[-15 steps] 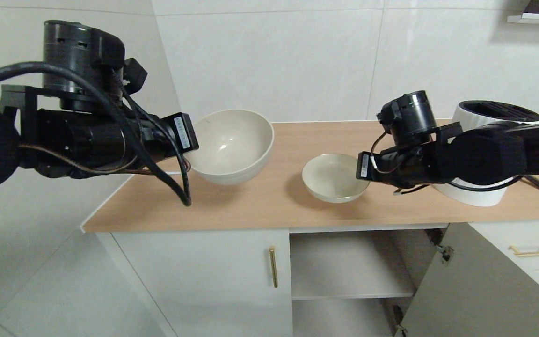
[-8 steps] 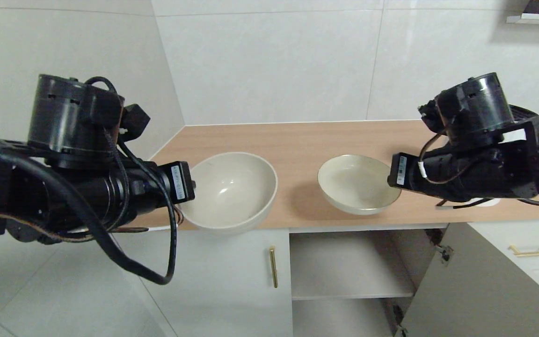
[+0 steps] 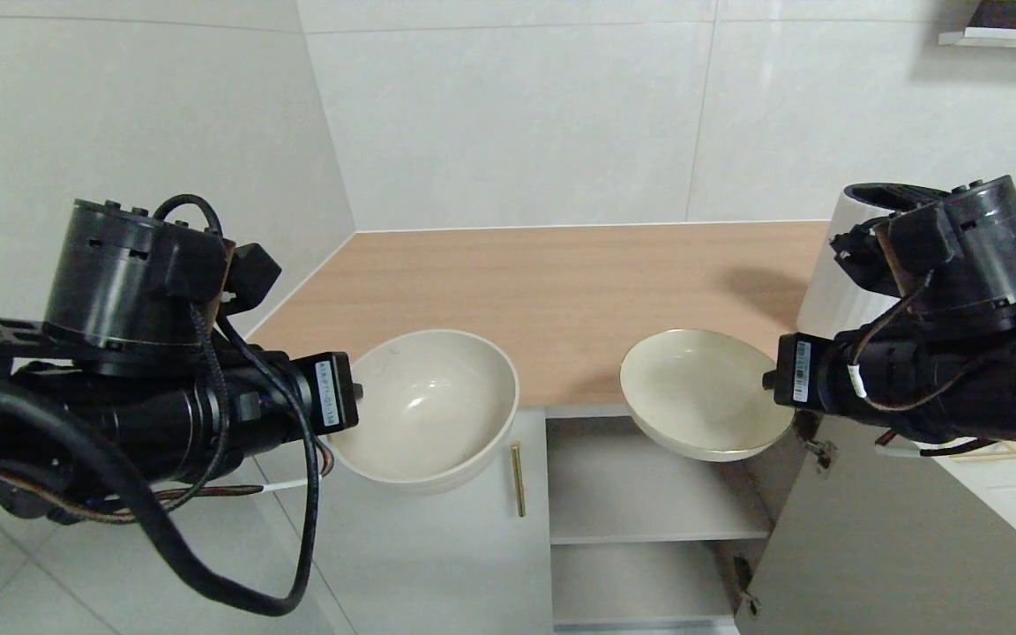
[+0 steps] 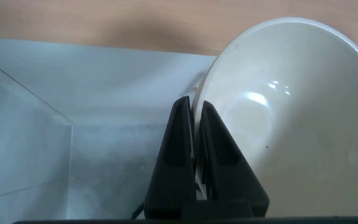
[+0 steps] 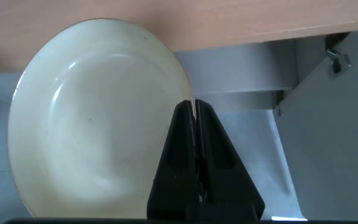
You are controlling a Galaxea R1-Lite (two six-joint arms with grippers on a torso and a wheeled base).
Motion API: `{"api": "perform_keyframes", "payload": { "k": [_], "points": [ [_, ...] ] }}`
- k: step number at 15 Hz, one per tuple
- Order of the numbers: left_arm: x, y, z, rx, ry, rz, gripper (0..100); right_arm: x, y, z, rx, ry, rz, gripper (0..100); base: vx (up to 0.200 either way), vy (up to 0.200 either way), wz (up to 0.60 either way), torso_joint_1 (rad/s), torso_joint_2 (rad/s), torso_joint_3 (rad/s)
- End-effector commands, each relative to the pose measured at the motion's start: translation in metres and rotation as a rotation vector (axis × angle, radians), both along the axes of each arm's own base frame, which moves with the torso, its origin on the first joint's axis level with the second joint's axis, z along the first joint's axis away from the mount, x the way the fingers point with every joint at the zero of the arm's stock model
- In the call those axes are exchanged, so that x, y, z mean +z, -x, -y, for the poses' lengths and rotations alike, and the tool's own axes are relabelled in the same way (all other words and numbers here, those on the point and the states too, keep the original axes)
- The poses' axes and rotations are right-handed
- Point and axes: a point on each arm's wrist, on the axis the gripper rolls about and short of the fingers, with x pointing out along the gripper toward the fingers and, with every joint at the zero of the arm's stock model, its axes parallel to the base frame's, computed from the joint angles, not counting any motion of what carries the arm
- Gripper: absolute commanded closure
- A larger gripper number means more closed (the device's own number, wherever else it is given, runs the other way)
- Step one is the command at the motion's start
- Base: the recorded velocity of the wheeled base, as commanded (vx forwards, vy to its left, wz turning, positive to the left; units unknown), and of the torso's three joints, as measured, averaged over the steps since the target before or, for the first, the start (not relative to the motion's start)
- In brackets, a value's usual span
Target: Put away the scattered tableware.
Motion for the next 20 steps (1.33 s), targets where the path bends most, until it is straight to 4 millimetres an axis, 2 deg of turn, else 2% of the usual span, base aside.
{"api": "perform_keyframes", "payload": {
  "k": [1,4,7,20],
  "points": [
    [-0.004,-0.002,0.001,0.0,-0.008,-0.013,100,-0.013,-0.002,-0.005,0.012,0.027,-0.041,100,0.0,0.0,0.0,0.0,0.0,0.0],
    [-0.006,-0.006,0.002,0.002,-0.014,-0.02,100,-0.026,-0.008,-0.012,0.018,0.058,-0.078,100,0.0,0.0,0.0,-0.041,0.12,0.075],
    [-0.008,-0.007,0.003,0.002,-0.017,-0.026,100,-0.031,-0.009,-0.015,0.023,0.068,-0.089,100,0.0,0.0,0.0,-0.146,0.42,0.258],
    [-0.01,-0.009,0.004,0.004,-0.02,-0.032,100,-0.053,-0.018,-0.026,0.02,0.124,-0.145,100,0.0,0.0,0.0,-0.115,0.46,0.342]
  ]
}}
